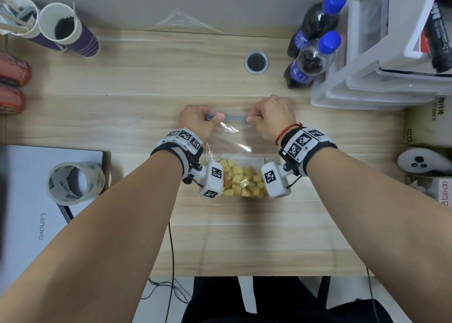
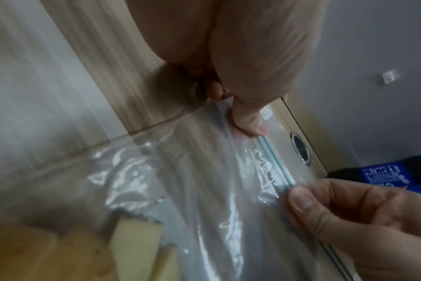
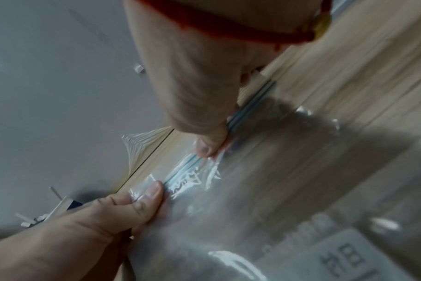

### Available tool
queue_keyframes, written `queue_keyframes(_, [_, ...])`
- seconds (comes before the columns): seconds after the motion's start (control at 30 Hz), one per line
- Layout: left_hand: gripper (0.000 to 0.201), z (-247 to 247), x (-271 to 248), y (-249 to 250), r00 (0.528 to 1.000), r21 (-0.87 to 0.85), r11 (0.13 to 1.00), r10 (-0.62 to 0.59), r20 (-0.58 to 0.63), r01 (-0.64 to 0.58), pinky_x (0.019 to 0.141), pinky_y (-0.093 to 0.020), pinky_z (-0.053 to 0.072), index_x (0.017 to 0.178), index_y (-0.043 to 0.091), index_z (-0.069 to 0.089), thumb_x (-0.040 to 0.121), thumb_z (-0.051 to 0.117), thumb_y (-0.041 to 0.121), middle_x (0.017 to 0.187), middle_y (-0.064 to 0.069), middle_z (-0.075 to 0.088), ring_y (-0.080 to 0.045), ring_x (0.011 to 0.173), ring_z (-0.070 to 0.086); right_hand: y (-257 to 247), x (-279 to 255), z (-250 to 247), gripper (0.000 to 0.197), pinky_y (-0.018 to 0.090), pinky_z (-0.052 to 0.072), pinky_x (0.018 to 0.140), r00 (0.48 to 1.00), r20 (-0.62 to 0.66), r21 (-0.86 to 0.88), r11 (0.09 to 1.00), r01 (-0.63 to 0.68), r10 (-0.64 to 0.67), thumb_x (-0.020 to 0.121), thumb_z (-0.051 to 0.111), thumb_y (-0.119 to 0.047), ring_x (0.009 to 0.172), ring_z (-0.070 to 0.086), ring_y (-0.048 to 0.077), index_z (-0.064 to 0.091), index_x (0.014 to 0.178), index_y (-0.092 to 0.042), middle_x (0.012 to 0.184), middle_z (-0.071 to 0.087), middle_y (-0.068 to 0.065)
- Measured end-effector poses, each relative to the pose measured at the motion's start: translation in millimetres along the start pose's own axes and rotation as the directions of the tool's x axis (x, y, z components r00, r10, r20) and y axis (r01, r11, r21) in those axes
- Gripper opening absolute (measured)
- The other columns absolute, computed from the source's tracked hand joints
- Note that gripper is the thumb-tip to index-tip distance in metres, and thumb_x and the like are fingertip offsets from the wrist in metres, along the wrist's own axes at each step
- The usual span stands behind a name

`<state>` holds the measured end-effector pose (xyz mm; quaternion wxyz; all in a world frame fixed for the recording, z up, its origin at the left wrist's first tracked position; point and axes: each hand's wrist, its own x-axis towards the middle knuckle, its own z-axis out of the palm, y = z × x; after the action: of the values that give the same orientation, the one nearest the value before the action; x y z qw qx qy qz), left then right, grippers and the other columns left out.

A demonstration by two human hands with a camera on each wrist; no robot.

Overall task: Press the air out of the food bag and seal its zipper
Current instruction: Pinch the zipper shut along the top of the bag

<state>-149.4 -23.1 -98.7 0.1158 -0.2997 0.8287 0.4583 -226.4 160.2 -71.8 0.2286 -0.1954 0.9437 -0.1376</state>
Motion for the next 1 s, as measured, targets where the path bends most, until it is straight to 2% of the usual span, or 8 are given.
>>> queue_keyframes(0.07, [0.022, 2, 0, 0, 1.000, -0.004, 1.000, -0.014, -0.017, 0.014, 0.072, -0.023, 0.050, 0.092, 0.018, 0.077, 0.082, 0.075, 0.037, 0.081, 0.005, 0.068, -0.010, 0.069, 0.060, -1, 0, 0, 0.018, 0.036, 0.038, 0.095, 1.000, -0.017, 0.007, 1.000, 0.000, 0.001, 0.088, 0.064, -0.037, 0.103, 0.059, 0.026, 0.073, 0.092, -0.022, 0.099, 0.070, 0.008])
queue_keyframes(0.2, [0.021, -2, 2, -2, 0.999, -0.026, 0.999, -0.024, -0.026, 0.023, 0.070, -0.023, 0.052, 0.091, 0.017, 0.077, 0.082, 0.075, 0.036, 0.081, 0.002, 0.070, -0.011, 0.067, 0.060, 6, -1, -2, 0.024, 0.038, 0.038, 0.093, 1.000, -0.016, 0.007, 1.000, 0.016, -0.016, 0.087, 0.064, -0.045, 0.100, 0.059, 0.024, 0.074, 0.092, -0.024, 0.093, 0.071, 0.003])
queue_keyframes(0.4, [0.013, 3, -1, 1, 0.999, -0.019, 0.999, -0.028, -0.019, 0.027, 0.056, -0.012, 0.042, 0.083, 0.025, 0.075, 0.083, 0.074, 0.038, 0.074, 0.009, 0.067, -0.004, 0.061, 0.059, 15, -4, -5, 0.014, 0.037, 0.039, 0.097, 0.999, -0.017, 0.031, 0.998, -0.048, 0.048, 0.089, 0.065, -0.034, 0.103, 0.061, 0.026, 0.073, 0.087, -0.023, 0.097, 0.072, 0.004])
queue_keyframes(0.53, [0.019, -1, 1, -1, 0.999, -0.031, 0.998, -0.047, -0.008, 0.046, 0.045, -0.002, 0.035, 0.088, 0.018, 0.076, 0.084, 0.074, 0.037, 0.071, 0.009, 0.064, -0.001, 0.055, 0.053, 22, -7, -5, 0.020, 0.034, 0.044, 0.090, 0.998, 0.004, 0.092, 0.994, -0.066, 0.066, 0.086, 0.066, -0.045, 0.087, 0.059, 0.020, 0.072, 0.084, -0.026, 0.087, 0.070, -0.001])
queue_keyframes(0.7, [0.018, 4, -1, 0, 0.999, -0.035, 0.998, -0.051, -0.008, 0.051, 0.060, -0.012, 0.042, 0.089, 0.021, 0.077, 0.083, 0.074, 0.037, 0.077, 0.009, 0.067, 0.001, 0.061, 0.055, 33, -16, -3, 0.020, 0.032, 0.049, 0.083, 0.990, -0.019, 0.156, 0.978, -0.137, 0.142, 0.087, 0.068, -0.034, 0.088, 0.063, 0.028, 0.074, 0.087, -0.015, 0.084, 0.071, 0.006])
queue_keyframes(0.83, [0.018, -1, -3, 1, 0.996, -0.075, 0.994, -0.082, 0.025, 0.083, 0.064, -0.009, 0.045, 0.091, 0.020, 0.076, 0.082, 0.075, 0.036, 0.079, 0.009, 0.067, -0.003, 0.067, 0.060, 32, -16, -1, 0.019, 0.025, 0.046, 0.076, 0.987, 0.005, 0.253, 0.954, -0.158, 0.162, 0.086, 0.069, -0.035, 0.085, 0.064, 0.021, 0.075, 0.086, -0.017, 0.079, 0.067, -0.001])
queue_keyframes(0.93, [0.047, -10, -10, 3, 0.990, -0.223, 0.964, -0.138, 0.035, 0.142, 0.084, -0.026, 0.056, 0.101, 0.009, 0.074, 0.074, 0.077, 0.048, 0.093, -0.004, 0.075, -0.018, 0.088, 0.071, 38, -26, -7, 0.018, 0.027, 0.050, 0.081, 0.974, 0.055, 0.454, 0.864, -0.219, 0.219, 0.083, 0.074, -0.033, 0.083, 0.063, 0.014, 0.073, 0.084, -0.016, 0.085, 0.072, 0.000])
queue_keyframes(1.0, [0.039, -16, -19, 8, 0.990, -0.309, 0.941, -0.127, 0.063, 0.140, 0.086, -0.031, 0.055, 0.097, 0.006, 0.073, 0.079, 0.076, 0.041, 0.092, -0.007, 0.075, -0.019, 0.088, 0.071, 43, -37, -10, 0.018, 0.035, 0.053, 0.086, 0.958, 0.100, 0.522, 0.805, -0.282, 0.270, 0.081, 0.076, -0.030, 0.078, 0.062, 0.017, 0.068, 0.072, -0.017, 0.082, 0.072, 0.008])
